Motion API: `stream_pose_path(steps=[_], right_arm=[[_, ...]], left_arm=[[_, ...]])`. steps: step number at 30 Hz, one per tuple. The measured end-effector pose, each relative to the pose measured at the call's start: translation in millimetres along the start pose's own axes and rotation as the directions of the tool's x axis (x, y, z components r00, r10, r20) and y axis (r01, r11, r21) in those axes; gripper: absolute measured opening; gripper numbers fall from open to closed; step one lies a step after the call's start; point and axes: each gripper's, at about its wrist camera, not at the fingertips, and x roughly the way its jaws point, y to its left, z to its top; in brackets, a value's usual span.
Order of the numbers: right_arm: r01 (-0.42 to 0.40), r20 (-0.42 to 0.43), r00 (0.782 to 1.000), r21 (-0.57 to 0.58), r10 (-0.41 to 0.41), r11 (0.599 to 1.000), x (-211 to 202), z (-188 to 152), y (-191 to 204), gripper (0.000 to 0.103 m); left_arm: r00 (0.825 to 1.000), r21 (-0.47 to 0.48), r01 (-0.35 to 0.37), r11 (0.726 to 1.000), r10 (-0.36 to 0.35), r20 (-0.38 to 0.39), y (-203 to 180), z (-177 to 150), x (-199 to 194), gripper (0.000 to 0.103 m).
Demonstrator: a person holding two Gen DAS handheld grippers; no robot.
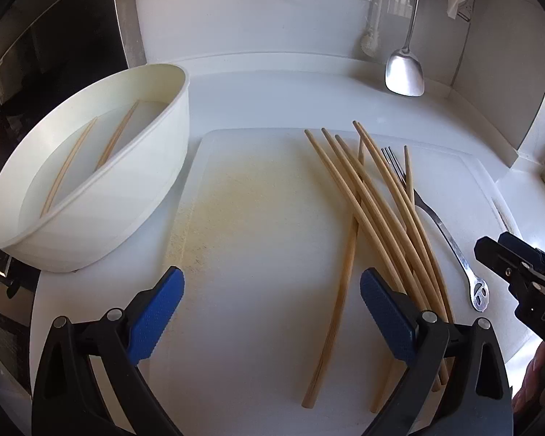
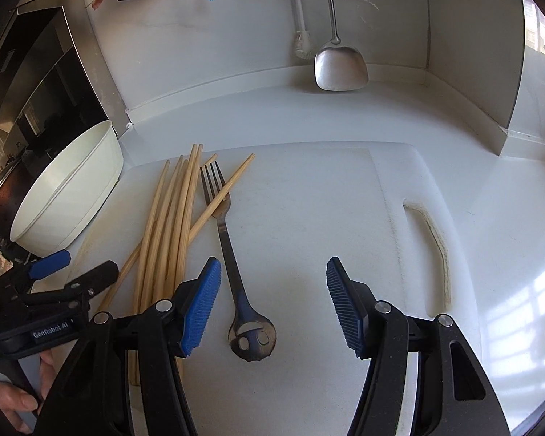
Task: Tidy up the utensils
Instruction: 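Move both open tools back over the cutting board, then close the left tool on a chopstick while the right tool closes on the metal fork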
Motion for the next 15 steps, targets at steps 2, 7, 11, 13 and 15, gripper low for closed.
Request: stream_pose_path(steps=[2,7,11,13,15], right_arm=[[0.011,0.002,1.000,-0.018,-0.011,1.000,5.5,-0.8,2.3,0.058],[0.023,-0.011,1.000,-0.048,-0.023,0.999,14.7,-1.9,6.4,0.058],[0.030,-0.006,1.000,-0.075,-0.031,0.997,18.8,-0.3,10.4,0.058],[0.043,0.001,0.999,-0.085,-0.043,0.995,20.5,1.5,12.3,0.058],[0.060,0.011,0.998,-0.111,-0.059,0.992,21.8,3.3,15.6,0.058]], left_arm=[[1.000,0.017,0.012,1.000,-0.012,0.012,-4.6,-3.2,3.8,0.096],[0.999,0.055,-0.003,0.998,0.001,0.033,-13.2,-5.7,10.5,0.096],[0.999,0.038,0.011,0.999,-0.012,0.040,-13.1,-5.6,12.9,0.096],[0.999,0.026,0.015,1.000,-0.016,0.042,-12.1,-6.0,13.7,0.096],[0.999,0.016,0.020,1.000,-0.020,0.042,-11.3,-6.2,14.3,0.096]])
